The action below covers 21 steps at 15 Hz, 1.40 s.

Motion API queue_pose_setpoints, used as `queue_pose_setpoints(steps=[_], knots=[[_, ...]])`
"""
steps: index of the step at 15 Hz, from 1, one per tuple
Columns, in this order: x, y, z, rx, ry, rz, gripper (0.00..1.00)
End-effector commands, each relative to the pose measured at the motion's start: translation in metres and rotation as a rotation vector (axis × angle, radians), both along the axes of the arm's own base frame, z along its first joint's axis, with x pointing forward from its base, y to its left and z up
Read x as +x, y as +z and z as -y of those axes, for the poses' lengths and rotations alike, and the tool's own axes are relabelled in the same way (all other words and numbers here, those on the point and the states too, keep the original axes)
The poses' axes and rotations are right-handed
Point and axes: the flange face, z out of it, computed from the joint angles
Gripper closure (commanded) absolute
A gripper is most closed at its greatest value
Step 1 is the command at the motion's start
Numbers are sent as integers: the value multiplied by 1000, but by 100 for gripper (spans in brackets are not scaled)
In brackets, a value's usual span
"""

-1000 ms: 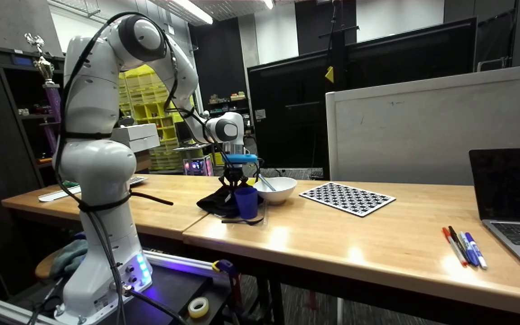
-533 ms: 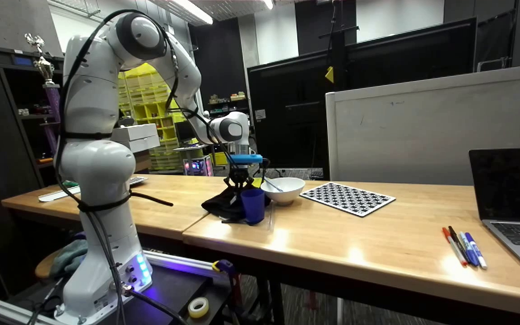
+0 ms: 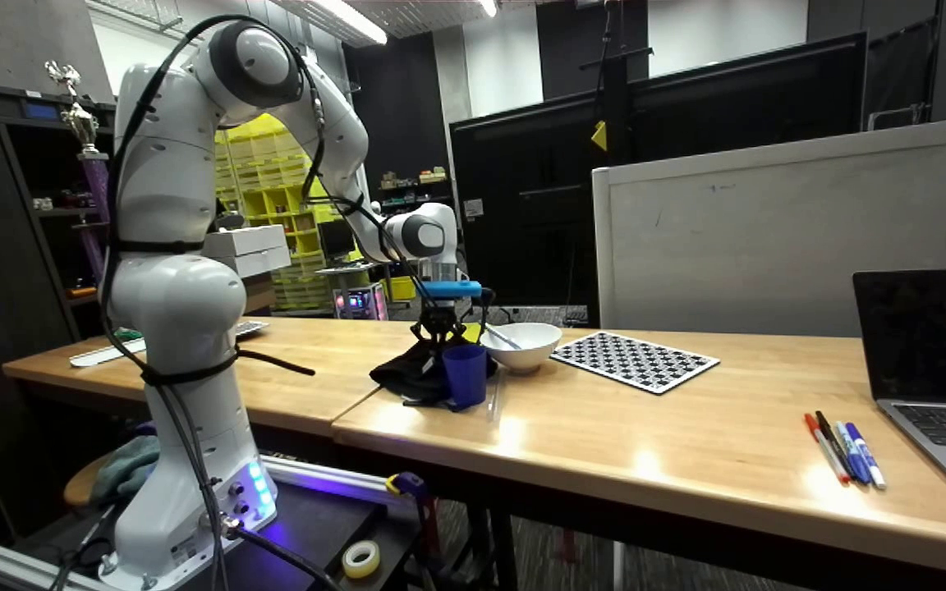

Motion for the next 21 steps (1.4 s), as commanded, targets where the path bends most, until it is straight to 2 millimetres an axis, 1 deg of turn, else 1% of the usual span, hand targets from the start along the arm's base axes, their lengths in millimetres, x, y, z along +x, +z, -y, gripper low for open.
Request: queue_pose_setpoints(steps=[1, 2, 5, 7, 10, 13, 14, 15, 18, 19, 21], knots=[[-15, -9, 8, -16, 13, -12, 84], [-15, -7, 8, -19, 15, -11, 72], [-17, 0, 8, -28, 18, -9, 57], [-19, 8, 7, -38, 23, -5, 46], [-23, 24, 4, -69, 40, 0, 27], [-24, 44, 0, -109, 57, 8, 5], [-24, 51, -4, -120, 63, 11, 1], [-23, 60, -8, -137, 67, 13, 0], [-21, 85, -26, -166, 71, 26, 0], [-20, 93, -34, -166, 71, 40, 0], [-19, 109, -56, -168, 70, 78, 0]])
